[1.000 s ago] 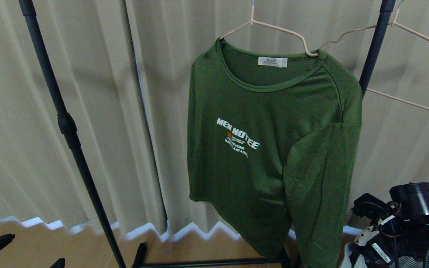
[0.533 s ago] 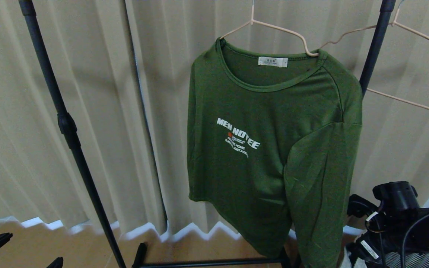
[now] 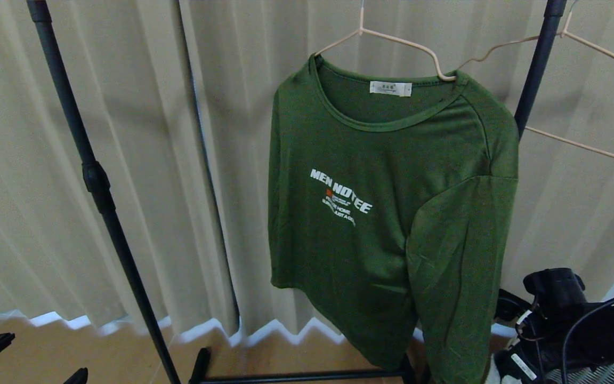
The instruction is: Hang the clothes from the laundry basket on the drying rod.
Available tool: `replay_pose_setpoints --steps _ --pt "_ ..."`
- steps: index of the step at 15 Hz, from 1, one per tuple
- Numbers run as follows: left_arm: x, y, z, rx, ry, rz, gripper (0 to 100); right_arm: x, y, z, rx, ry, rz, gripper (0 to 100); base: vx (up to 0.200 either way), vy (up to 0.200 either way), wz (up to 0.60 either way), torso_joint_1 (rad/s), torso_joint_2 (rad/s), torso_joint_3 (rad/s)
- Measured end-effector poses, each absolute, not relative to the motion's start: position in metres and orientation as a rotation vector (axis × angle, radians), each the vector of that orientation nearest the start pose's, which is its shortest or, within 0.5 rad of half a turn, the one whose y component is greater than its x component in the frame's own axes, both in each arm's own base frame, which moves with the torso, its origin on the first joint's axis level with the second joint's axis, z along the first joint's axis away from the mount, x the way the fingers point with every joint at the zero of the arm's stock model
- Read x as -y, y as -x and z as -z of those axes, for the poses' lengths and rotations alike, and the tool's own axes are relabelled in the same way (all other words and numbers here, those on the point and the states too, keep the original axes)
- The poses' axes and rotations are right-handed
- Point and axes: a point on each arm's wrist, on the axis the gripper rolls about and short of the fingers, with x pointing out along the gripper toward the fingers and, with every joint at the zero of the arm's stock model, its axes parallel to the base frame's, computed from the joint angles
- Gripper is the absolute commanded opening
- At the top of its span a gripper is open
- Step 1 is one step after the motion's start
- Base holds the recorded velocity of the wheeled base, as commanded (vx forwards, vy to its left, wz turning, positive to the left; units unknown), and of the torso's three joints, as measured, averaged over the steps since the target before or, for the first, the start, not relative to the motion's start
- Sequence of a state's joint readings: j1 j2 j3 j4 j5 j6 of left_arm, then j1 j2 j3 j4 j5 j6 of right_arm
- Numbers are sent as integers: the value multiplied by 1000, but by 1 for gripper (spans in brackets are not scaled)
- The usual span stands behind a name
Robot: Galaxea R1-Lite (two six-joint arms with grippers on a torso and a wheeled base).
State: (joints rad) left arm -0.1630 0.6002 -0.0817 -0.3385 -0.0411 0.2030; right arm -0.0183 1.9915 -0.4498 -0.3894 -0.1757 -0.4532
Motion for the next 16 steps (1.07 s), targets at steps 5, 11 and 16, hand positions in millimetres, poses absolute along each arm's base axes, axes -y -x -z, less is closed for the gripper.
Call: replay_pose_setpoints --steps 5,11,16 --pt "8 -41 -131 -151 -212 219 100 8 -238 -11 -1164 449 -117 0 0 0 0 0 0 0" --pt "8 -41 -131 -151 -212 220 100 7 -213 -45 -1054 413 -78 0 0 0 0 0 0 0" --pt "8 -41 -131 -152 -212 221 100 5 -185 -92 -819 406 -49 0 0 0 0 0 0 0"
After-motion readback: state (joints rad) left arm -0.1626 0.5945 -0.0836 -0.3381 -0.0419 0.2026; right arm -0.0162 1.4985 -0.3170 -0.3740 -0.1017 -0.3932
